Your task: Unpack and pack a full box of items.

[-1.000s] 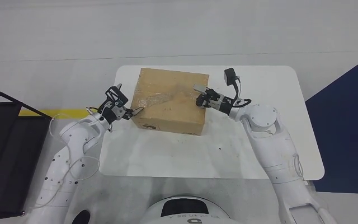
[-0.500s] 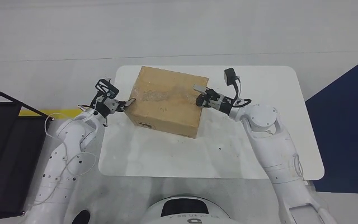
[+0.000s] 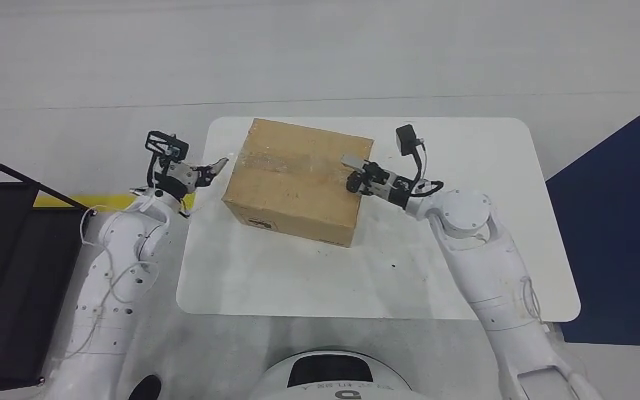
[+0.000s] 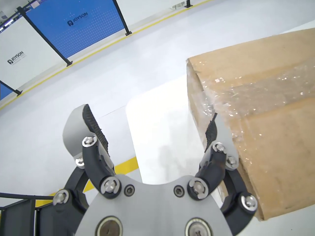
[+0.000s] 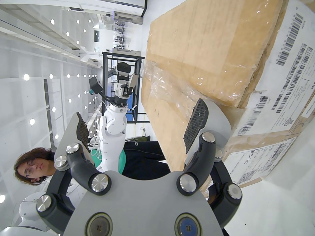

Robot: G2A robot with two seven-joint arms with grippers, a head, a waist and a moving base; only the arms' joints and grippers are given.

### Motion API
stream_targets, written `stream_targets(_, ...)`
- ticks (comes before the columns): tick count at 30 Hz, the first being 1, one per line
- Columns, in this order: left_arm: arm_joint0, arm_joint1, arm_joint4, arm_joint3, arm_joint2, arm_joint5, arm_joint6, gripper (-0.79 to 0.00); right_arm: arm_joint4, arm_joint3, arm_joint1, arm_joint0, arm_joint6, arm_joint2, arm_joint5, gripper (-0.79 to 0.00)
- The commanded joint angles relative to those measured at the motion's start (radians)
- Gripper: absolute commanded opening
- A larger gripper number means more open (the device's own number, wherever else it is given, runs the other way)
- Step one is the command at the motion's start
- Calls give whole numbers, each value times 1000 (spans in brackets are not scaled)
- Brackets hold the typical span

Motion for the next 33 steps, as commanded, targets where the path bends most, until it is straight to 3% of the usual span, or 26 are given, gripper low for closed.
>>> stream_targets(1, 0, -1, -42, 16, -14, 8, 8, 0, 0, 2, 0, 6, -2, -6, 3, 0)
stream_targets(10, -8, -10, -281, 67, -38, -73, -2, 0, 4, 27, 0, 40, -18, -30, 24, 0)
stream_targets(12, -23, -12, -325, 111, -29, -87, -42, 0, 6, 34, -1, 46, -23, -36, 29, 0)
stream_targets(14, -54, -15, -345, 178, -19, -40, -100, 0, 7, 37, -1, 51, -26, -40, 32, 0)
stream_targets(17, -93, -21, -300, 247, 12, 31, -123, 0, 9, 37, 0, 53, -29, -40, 34, 0)
stream_targets(20, -112, -26, -285, 289, 33, 41, -107, 0, 9, 32, 2, 53, -31, -38, 39, 0)
stream_targets(33, -155, -48, -219, 275, 179, -68, -71, 0, 7, 45, 3, 79, -40, -64, 67, 0)
